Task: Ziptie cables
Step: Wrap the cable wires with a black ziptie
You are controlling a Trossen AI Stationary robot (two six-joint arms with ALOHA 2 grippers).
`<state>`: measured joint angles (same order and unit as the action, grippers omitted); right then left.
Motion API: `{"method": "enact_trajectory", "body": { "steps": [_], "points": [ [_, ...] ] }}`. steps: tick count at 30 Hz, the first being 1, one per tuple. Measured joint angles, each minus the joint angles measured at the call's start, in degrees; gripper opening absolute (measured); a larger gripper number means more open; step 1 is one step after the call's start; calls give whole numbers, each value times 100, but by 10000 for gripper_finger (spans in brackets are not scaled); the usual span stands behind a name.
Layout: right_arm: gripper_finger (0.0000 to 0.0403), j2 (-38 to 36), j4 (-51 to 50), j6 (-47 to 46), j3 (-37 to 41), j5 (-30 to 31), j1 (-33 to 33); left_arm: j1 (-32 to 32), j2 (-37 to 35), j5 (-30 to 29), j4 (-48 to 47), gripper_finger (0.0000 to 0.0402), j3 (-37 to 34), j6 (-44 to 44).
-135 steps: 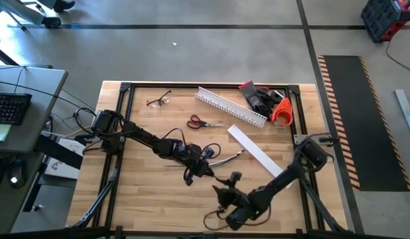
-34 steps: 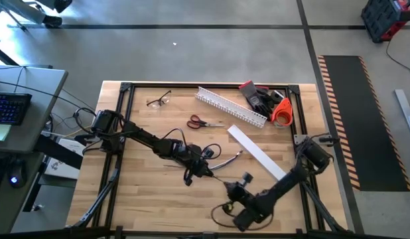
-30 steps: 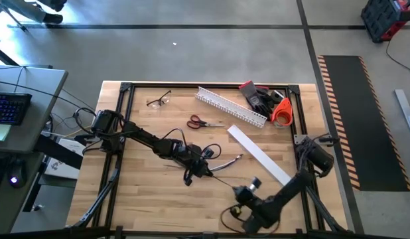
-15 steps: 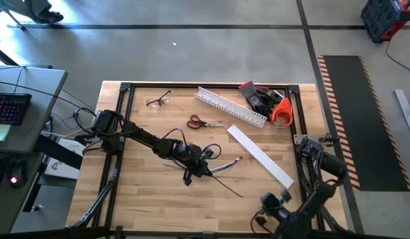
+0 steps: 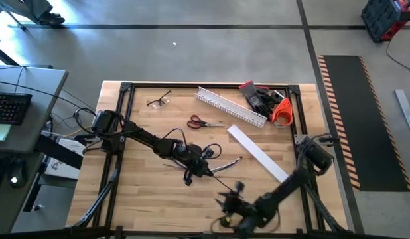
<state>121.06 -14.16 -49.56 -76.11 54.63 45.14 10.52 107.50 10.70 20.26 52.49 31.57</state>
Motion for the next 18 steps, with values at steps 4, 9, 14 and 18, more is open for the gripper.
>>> {"method": "enact_trajectory", "body": {
  "steps": [4,9,14,18],
  "points": [
    [125,-12,-108,1099,0,359,-415,0,0,4,10,0,0,-96],
    [121,-29,-538,1493,0,145,-796,0,0,4,9,0,0,-149],
    [106,-29,-957,1017,0,-329,-998,0,0,8,6,0,0,-149],
    [80,-29,-961,950,0,-269,-1003,2,-2,9,12,0,0,-146]
  ]
}}
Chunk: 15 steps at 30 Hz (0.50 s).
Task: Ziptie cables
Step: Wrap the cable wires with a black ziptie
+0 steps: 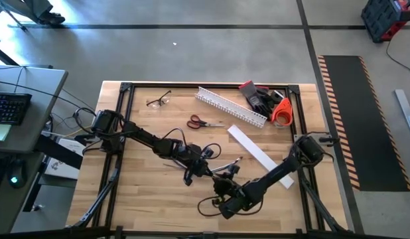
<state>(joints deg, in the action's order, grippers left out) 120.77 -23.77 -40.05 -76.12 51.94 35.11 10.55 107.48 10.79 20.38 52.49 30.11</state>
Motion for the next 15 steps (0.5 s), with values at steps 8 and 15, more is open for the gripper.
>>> {"method": "enact_trajectory", "body": {
  "steps": [8,15],
  "points": [
    [16,0,8,0,0,149,78,-2,-1,1,8,0,0,17],
    [4,0,48,-133,0,252,138,2,-7,10,16,0,0,14]
  ]
}}
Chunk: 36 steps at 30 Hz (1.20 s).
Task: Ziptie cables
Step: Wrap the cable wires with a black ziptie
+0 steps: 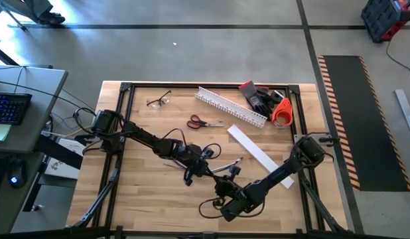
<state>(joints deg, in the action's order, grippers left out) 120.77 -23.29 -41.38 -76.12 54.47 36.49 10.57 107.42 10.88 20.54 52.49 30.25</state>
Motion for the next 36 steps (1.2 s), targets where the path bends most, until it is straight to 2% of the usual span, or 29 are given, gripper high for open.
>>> {"method": "enact_trajectory", "body": {
  "steps": [7,13,17,20,22,24,26,28,30,33,36],
  "points": [
    [0,0,-140,-710,0,-246,152,0,0,16,-49,0,0,-1],
    [1,280,-827,-2423,0,-870,623,0,0,-25,-170,0,0,29],
    [1,445,-1262,-3632,-28,-946,949,-7,0,-34,-172,0,0,38],
    [0,401,-1392,-3901,-17,-950,1050,-7,0,-30,-158,0,0,52],
    [0,229,-1420,-3919,-1,-1236,1056,-7,0,-39,-147,0,0,50],
    [5,33,-1333,-3774,4,-1661,1013,-4,0,-73,-132,0,0,90],
    [21,-152,-1013,-3286,4,-2420,890,-7,0,-80,-130,0,0,88],
    [44,-229,-515,-2811,2,-3180,692,-7,0,-84,-118,0,0,88],
    [70,-217,213,-2290,13,-3610,533,-5,0,-86,-99,0,0,88],
    [102,-217,1393,-892,17,-3597,345,-3,0,-89,-98,0,0,81],
    [120,-219,2271,444,15,-3039,205,-2,2,-98,-102,0,0,45]
  ]
}}
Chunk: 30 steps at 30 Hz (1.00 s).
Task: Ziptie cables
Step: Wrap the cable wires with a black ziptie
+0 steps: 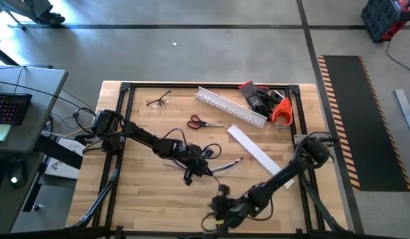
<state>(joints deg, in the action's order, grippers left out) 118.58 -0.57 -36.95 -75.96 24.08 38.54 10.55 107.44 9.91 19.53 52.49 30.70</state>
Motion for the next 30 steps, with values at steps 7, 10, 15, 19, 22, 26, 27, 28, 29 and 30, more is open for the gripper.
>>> {"method": "enact_trajectory", "body": {
  "steps": [7,10,15,19,22,26,27,28,29,30],
  "points": [
    [124,-180,214,1678,-4,1853,-58,-2,7,-8,-20,0,0,-2],
    [124,-464,-96,1686,-7,2460,37,0,7,-6,-18,0,0,-2],
    [124,-564,-1916,-40,-7,2622,-16,-2,7,-6,11,0,0,-2],
    [124,-294,-2500,-683,-4,2157,-240,-2,7,-9,-11,0,0,-7],
    [124,-141,-2446,-667,-4,1927,-385,-4,7,-15,-5,0,0,-4],
    [116,-72,-2446,-795,-4,1833,-496,-4,7,-16,-16,0,0,-7],
    [111,-72,-2439,-807,-6,1902,-496,-4,7,-15,-16,0,0,-6],
    [106,-72,-2438,-805,-5,2025,-495,-4,7,-14,-4,0,0,-4],
    [101,-72,-2443,-805,-7,2110,-495,-4,7,-12,11,0,0,-4],
    [95,-72,-2460,-805,-5,2146,-492,-4,7,-12,9,0,0,-5]
  ]
}}
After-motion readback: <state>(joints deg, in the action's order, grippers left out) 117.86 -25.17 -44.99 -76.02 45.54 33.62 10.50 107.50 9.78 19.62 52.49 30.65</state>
